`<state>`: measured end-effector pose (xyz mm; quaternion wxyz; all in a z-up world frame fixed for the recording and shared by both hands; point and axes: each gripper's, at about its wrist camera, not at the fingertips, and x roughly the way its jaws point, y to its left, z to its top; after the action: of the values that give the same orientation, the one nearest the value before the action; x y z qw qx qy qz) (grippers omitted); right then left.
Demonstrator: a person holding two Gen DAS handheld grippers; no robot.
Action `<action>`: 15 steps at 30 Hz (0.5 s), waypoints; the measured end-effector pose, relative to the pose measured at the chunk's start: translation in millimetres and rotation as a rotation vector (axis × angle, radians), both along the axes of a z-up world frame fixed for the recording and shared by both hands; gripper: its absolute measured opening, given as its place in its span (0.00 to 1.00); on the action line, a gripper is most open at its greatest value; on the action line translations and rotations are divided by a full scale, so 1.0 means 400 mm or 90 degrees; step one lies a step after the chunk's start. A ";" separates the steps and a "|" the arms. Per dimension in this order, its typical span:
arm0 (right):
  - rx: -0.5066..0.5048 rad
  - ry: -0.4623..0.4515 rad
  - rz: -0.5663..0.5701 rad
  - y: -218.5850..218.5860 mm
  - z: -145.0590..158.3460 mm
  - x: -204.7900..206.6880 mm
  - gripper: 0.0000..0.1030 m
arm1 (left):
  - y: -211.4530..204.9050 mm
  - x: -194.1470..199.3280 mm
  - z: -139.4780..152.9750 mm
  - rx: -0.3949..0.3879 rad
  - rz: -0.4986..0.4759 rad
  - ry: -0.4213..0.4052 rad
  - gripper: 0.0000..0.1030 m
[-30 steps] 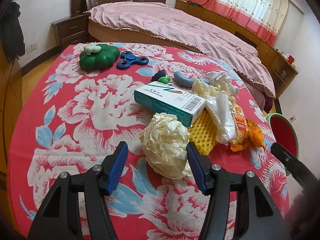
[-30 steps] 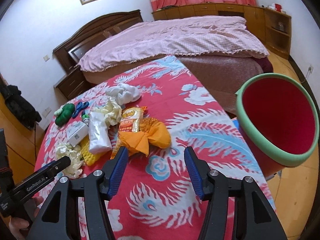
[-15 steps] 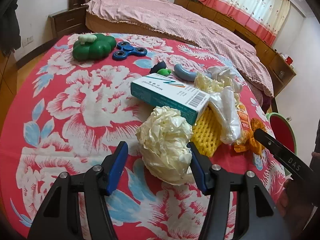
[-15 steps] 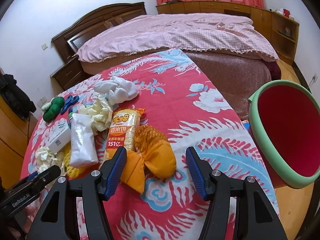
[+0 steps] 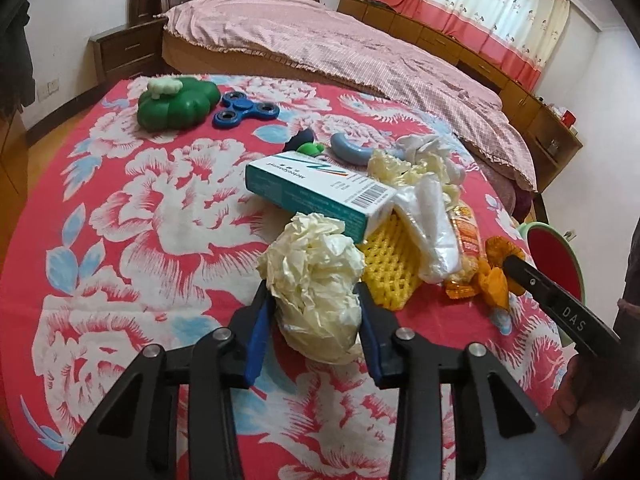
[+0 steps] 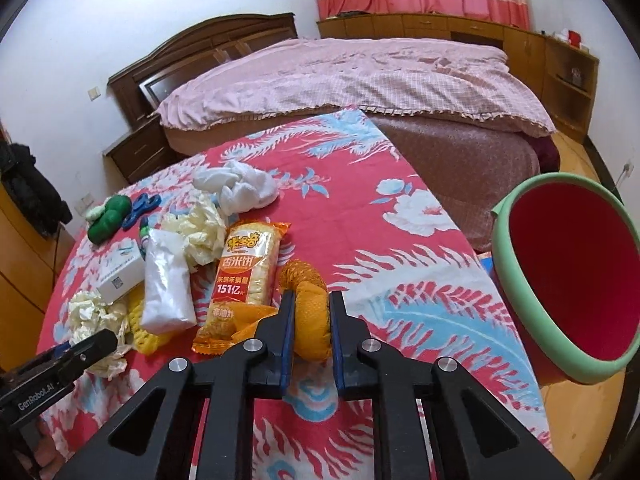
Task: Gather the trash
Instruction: 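Grasp the crumpled plastic bag with the left gripper while the right grasps the orange cloth, then carry both items over the red bucket and open both grippers to drop them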
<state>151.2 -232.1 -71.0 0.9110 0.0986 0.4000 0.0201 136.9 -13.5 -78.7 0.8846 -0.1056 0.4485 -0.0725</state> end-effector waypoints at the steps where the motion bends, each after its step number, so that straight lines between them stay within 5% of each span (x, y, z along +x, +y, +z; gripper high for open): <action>1: 0.010 -0.001 -0.002 -0.006 0.005 -0.006 0.15 | 0.000 -0.007 0.009 0.001 -0.001 -0.007 0.39; 15: 0.050 -0.041 -0.029 -0.047 0.071 -0.098 0.15 | -0.025 -0.067 0.086 0.014 -0.020 -0.051 0.39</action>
<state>112.1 -250.7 -42.8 0.9189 0.1426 0.3674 0.0181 110.3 -23.5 -44.2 0.9016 -0.0855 0.4154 -0.0856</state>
